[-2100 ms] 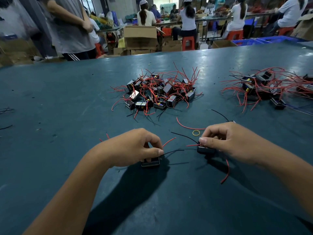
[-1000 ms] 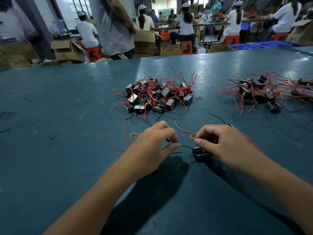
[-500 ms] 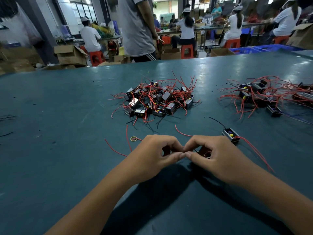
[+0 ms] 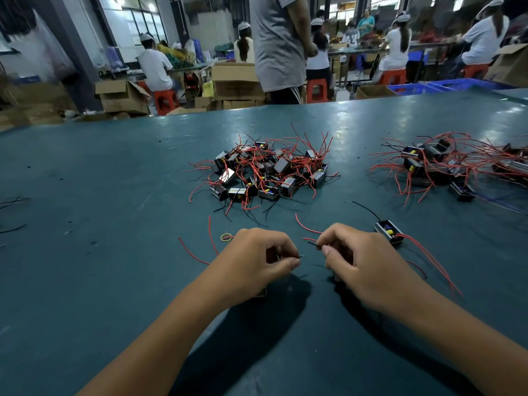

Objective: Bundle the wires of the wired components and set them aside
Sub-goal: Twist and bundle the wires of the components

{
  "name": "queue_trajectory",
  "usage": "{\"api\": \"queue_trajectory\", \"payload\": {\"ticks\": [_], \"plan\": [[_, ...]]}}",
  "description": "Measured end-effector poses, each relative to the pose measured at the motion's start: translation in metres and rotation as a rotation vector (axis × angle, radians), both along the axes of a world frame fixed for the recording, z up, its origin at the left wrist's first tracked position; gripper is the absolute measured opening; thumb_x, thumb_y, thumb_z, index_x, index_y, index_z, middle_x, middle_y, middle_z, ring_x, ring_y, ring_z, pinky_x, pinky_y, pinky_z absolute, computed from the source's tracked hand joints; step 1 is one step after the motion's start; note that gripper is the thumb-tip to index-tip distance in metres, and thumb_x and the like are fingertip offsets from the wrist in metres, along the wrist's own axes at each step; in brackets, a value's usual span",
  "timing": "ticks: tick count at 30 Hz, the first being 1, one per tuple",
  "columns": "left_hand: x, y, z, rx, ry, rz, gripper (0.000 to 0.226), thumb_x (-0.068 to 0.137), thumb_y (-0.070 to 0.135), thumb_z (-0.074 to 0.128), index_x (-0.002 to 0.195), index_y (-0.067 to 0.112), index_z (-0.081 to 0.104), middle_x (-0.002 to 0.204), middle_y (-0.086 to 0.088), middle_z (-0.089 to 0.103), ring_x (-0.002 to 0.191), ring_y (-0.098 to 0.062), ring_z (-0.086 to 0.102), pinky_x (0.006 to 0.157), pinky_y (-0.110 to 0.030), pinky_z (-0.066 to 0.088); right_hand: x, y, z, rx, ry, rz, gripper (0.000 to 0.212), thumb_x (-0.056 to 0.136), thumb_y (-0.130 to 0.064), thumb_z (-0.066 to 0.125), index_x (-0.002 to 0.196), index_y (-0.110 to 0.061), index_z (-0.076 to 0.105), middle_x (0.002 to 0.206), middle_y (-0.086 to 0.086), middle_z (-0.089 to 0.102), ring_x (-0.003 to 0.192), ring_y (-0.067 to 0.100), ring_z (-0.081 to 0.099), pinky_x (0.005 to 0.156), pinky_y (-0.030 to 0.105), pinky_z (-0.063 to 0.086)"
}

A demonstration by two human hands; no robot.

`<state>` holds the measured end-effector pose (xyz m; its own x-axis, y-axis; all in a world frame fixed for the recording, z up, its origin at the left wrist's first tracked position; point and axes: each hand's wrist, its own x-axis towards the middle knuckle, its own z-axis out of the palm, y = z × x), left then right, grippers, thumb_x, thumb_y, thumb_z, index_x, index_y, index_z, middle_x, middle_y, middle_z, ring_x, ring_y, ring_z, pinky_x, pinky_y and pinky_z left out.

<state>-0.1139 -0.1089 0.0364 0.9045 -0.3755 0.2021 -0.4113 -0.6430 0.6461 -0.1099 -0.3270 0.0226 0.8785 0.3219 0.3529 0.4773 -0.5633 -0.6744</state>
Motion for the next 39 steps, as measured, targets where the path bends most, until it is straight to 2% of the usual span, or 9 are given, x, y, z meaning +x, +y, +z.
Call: {"api": "queue_trajectory", "payload": {"ticks": [2, 6, 11, 13, 17, 22, 28, 36, 39], "plan": [[0.001, 0.001, 0.000, -0.040, 0.014, 0.012, 0.006, 0.089, 0.022, 0.075, 0.083, 0.023, 0.074, 0.067, 0.007, 0.067, 0.056, -0.001, 0.051, 0.056, -0.016, 0.041, -0.001, 0.003, -0.002, 0.022, -0.001, -0.012, 0.012, 0.092, -0.012, 0.059, 0.087, -0.023, 0.062, 0.057, -0.010, 0.057, 0.047, 0.008, 0.045, 0.048, 0.018, 0.034], [0.002, -0.001, -0.002, -0.141, 0.048, 0.044, 0.011, 0.088, 0.018, 0.075, 0.078, 0.020, 0.072, 0.063, 0.008, 0.065, 0.055, -0.003, 0.051, 0.055, -0.020, 0.042, -0.003, 0.009, -0.002, 0.054, -0.015, -0.012, 0.009, 0.092, -0.017, 0.062, 0.089, -0.024, 0.066, 0.056, -0.002, 0.055, 0.049, 0.007, 0.044, 0.051, 0.017, 0.034], [0.002, -0.005, -0.005, -0.195, 0.049, 0.063, 0.012, 0.088, 0.020, 0.076, 0.077, 0.021, 0.072, 0.064, 0.002, 0.069, 0.054, -0.006, 0.054, 0.053, -0.021, 0.044, -0.004, 0.009, -0.001, 0.092, 0.031, -0.005, 0.013, 0.093, -0.016, 0.060, 0.086, -0.026, 0.066, 0.065, -0.001, 0.065, 0.053, 0.008, 0.059, 0.058, 0.029, 0.049], [0.002, -0.006, -0.006, -0.225, 0.062, 0.068, 0.010, 0.088, 0.021, 0.076, 0.079, 0.020, 0.073, 0.065, -0.001, 0.070, 0.055, -0.008, 0.056, 0.054, -0.025, 0.045, -0.004, 0.010, -0.001, 0.123, 0.053, -0.003, 0.015, 0.092, -0.014, 0.061, 0.087, -0.026, 0.067, 0.071, -0.005, 0.069, 0.056, 0.008, 0.063, 0.060, 0.028, 0.052], [0.003, -0.008, -0.008, -0.243, 0.082, 0.067, 0.008, 0.088, 0.022, 0.076, 0.081, 0.021, 0.073, 0.067, 0.000, 0.071, 0.059, -0.010, 0.060, 0.059, -0.033, 0.051, -0.003, 0.014, -0.004, 0.136, 0.044, -0.045, 0.012, 0.090, -0.016, 0.064, 0.087, -0.026, 0.071, 0.070, -0.006, 0.069, 0.059, 0.008, 0.060, 0.060, 0.024, 0.048], [0.003, -0.010, -0.010, -0.296, 0.098, 0.073, 0.008, 0.088, 0.019, 0.077, 0.084, 0.018, 0.070, 0.073, 0.000, 0.074, 0.062, -0.012, 0.068, 0.061, -0.029, 0.054, -0.003, 0.013, -0.006, 0.188, 0.051, -0.037, 0.013, 0.089, -0.018, 0.067, 0.080, -0.026, 0.070, 0.063, -0.004, 0.064, 0.052, 0.003, 0.050, 0.052, 0.019, 0.040], [0.002, -0.011, -0.011, -0.314, 0.102, 0.081, 0.008, 0.088, 0.019, 0.076, 0.086, 0.016, 0.069, 0.074, -0.001, 0.074, 0.064, -0.014, 0.070, 0.062, -0.029, 0.055, -0.003, 0.015, -0.006, 0.213, 0.059, -0.038, 0.014, 0.089, -0.019, 0.068, 0.078, -0.027, 0.070, 0.060, 0.002, 0.059, 0.051, 0.003, 0.042, 0.050, 0.023, 0.035], [0.002, -0.014, -0.010, -0.367, 0.137, 0.092, 0.011, 0.087, 0.006, 0.075, 0.090, 0.010, 0.065, 0.077, -0.004, 0.074, 0.067, -0.018, 0.072, 0.062, -0.027, 0.055, -0.003, 0.016, -0.008, 0.282, 0.085, -0.031, 0.009, 0.085, -0.020, 0.074, 0.078, -0.025, 0.073, 0.061, 0.003, 0.063, 0.054, 0.004, 0.046, 0.053, 0.029, 0.039], [0.001, -0.016, -0.010, -0.376, 0.144, 0.088, 0.012, 0.087, 0.005, 0.075, 0.090, 0.011, 0.064, 0.077, -0.004, 0.074, 0.067, -0.019, 0.073, 0.063, -0.029, 0.056, -0.002, 0.017, -0.010, 0.327, 0.123, -0.024, 0.009, 0.084, -0.018, 0.075, 0.077, -0.023, 0.073, 0.061, -0.004, 0.065, 0.056, 0.002, 0.050, 0.055, 0.022, 0.040]]}}
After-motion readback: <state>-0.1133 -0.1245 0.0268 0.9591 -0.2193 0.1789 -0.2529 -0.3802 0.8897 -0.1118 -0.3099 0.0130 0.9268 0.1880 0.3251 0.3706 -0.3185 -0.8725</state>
